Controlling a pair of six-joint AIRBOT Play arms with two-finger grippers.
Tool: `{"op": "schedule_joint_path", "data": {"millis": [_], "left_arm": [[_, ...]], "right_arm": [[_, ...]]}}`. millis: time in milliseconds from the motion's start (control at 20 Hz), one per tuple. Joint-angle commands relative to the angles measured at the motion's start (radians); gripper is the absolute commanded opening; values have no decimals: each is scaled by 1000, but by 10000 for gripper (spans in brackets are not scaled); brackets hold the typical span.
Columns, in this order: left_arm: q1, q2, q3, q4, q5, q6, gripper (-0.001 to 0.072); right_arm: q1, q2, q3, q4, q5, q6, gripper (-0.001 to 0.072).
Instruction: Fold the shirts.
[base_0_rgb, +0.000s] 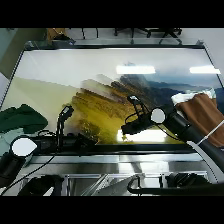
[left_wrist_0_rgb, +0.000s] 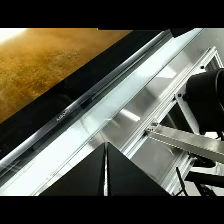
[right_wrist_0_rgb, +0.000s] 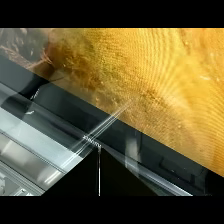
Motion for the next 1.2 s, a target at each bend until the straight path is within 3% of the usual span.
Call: {"op": "schedule_joint_path", "data": {"millis": [0, 400, 500, 600, 650, 700, 750, 900, 1150], "left_arm": [[-1, 1, 0, -1, -2, 2, 17], [32, 1, 1, 7, -6, 2, 16], [90, 0, 30, 86, -26, -2, 16], [161, 0, 107, 286, -65, -60, 19], [196, 0, 153, 399, -80, -81, 99], [236, -13, 206, 512, -89, -88, 574], [278, -37, 260, 612, -93, -119, 705], [441, -173, 420, 829, -73, -119, 702], [705, -514, 582, 966, -54, -72, 703]], "right_arm": [[1, 0, 0, 0, 1, 0, 17], [1, 0, 0, 0, 1, 0, 16], [1, 0, 0, 0, 1, 0, 17], [1, 0, 0, 0, 1, 0, 17], [1, 0, 0, 0, 1, 0, 17], [1, 0, 0, 0, 1, 0, 17], [1, 0, 0, 0, 1, 0, 17], [1, -1, 0, 0, 0, 0, 17], [1, -3, 0, 0, 1, 0, 17]]}}
